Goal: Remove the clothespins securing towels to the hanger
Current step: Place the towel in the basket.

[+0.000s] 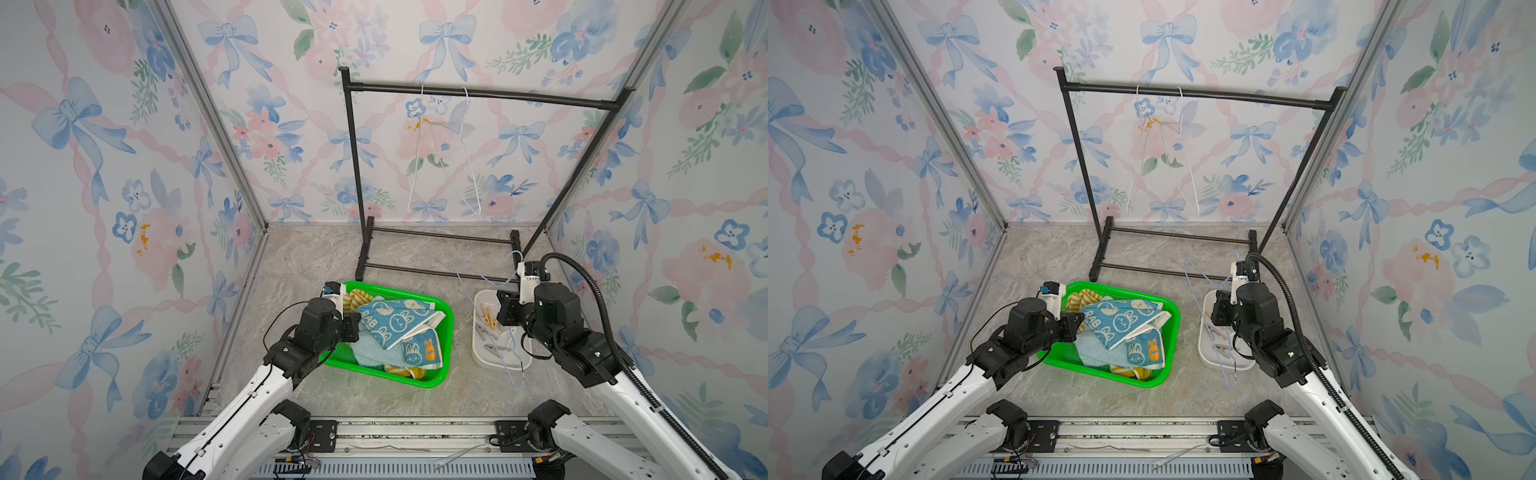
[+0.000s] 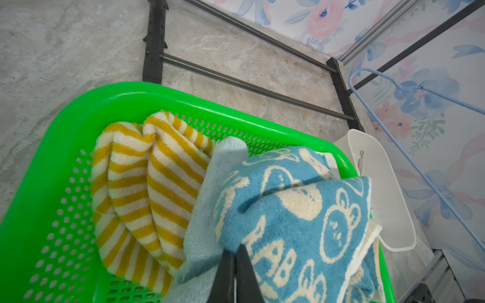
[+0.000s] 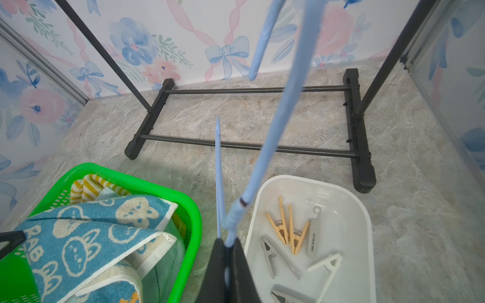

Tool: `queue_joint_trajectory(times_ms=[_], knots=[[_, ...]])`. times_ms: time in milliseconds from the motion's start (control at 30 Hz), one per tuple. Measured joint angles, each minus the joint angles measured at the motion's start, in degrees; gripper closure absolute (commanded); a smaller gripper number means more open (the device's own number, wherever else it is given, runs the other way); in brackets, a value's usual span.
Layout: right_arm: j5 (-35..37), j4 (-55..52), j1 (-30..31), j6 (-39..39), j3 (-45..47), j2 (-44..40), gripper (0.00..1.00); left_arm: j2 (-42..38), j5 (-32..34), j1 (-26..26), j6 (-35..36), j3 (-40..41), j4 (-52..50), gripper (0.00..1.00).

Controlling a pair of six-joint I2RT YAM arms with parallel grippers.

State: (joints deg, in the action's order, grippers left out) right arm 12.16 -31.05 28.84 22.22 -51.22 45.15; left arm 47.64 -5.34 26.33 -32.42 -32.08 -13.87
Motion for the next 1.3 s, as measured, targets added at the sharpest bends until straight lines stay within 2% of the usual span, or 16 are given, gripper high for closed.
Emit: queue_joint_trajectory(times_ms=[100,300,567,733,1033,1167,1300], knots=[[-1.31,0.20,0.00,-0.04,0.00,0.42,1.00,1.11,0.24,-0.44,0.00,0.09,0.13,0.98],[-4.11,0.61,0.00,-0.44,-0.02,0.42,1.00,2.01,0.50,-0.94,-0.42,0.55,0.52,0.71],[-7.37,1.51,0.00,-0.87,-0.50,0.42,1.00,-1.86,2.34,-1.29,0.98,-0.31,0.17,0.51],[-9.57,2.78,0.04,-1.51,-0.90,0.42,1.00,-4.02,4.37,-1.31,5.77,-6.16,-0.57,0.42],[-15.32,7.52,1.92,-4.07,-2.62,2.71,1.00,-1.49,3.23,-1.42,25.31,-19.80,-0.63,0.41],[-18.01,8.76,3.82,-5.57,-4.04,5.20,1.00,1.22,-1.95,-1.64,36.46,-22.64,-0.20,0.44],[-20.87,10.56,5.53,-6.43,-4.94,7.82,1.00,2.80,-10.91,-1.62,50.66,-22.91,0.46,0.48]])
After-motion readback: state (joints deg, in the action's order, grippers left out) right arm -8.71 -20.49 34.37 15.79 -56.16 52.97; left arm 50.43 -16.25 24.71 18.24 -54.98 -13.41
